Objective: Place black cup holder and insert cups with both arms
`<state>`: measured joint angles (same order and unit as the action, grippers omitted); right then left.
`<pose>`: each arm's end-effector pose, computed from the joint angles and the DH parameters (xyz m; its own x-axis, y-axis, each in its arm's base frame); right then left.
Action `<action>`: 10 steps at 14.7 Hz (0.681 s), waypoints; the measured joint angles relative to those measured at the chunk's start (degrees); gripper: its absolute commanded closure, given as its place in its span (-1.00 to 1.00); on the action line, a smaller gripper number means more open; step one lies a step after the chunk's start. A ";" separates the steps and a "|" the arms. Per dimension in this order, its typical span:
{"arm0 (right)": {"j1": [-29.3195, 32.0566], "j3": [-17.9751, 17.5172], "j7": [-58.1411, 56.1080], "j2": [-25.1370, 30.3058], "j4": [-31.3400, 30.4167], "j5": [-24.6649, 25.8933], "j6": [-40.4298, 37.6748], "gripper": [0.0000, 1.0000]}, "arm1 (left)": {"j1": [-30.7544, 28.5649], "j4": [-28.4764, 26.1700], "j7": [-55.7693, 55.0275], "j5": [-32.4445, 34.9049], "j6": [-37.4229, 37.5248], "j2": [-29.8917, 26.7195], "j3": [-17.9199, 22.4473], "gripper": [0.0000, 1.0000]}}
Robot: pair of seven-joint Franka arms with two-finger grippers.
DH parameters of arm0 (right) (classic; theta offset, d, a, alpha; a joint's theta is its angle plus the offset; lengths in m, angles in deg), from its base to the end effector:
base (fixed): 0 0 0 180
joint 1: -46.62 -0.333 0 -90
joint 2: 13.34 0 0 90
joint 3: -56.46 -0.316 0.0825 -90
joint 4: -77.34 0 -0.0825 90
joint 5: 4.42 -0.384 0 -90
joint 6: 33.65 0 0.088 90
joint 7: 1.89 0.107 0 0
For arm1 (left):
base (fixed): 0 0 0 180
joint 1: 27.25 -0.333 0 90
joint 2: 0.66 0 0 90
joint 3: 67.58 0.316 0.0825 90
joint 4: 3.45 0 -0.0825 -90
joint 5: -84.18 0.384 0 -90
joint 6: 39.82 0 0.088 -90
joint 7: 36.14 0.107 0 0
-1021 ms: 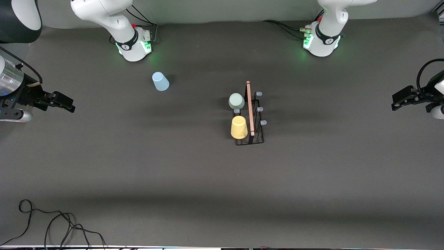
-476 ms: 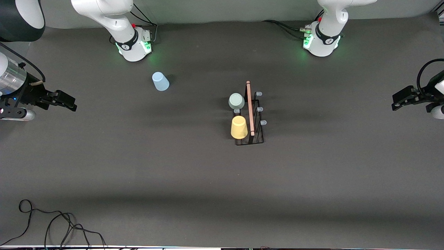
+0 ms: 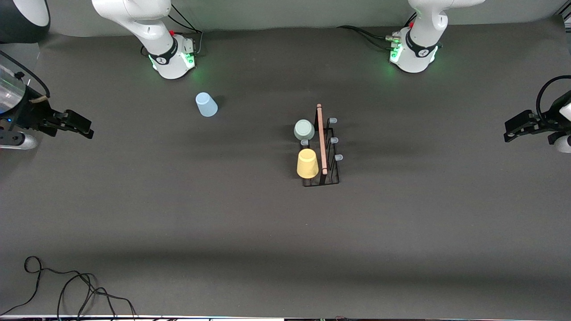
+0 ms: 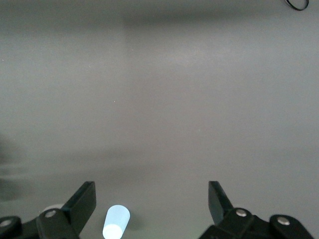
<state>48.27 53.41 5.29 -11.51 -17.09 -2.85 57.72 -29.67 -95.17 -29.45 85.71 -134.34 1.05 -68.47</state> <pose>0.5453 0.0109 0.6076 0.9948 -0.1001 -0.0177 -0.0995 -0.9945 0.0315 0.5699 0.0180 0.6005 0.9956 -0.0920 0.0158 -0.0915 -0.9954 -0.0282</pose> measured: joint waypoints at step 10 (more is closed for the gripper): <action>0.10 0.00 0.00 -1.52 2.60 0.00 -3.77 -0.99 | 0.00 0.00 0.02 0.00 -0.03 0.00 0.02 -1.00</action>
<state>48.37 53.41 5.29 -13.03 -14.48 -2.85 53.95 -29.68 -95.17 -29.43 85.72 -134.38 1.05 -68.45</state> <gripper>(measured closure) 0.000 0.000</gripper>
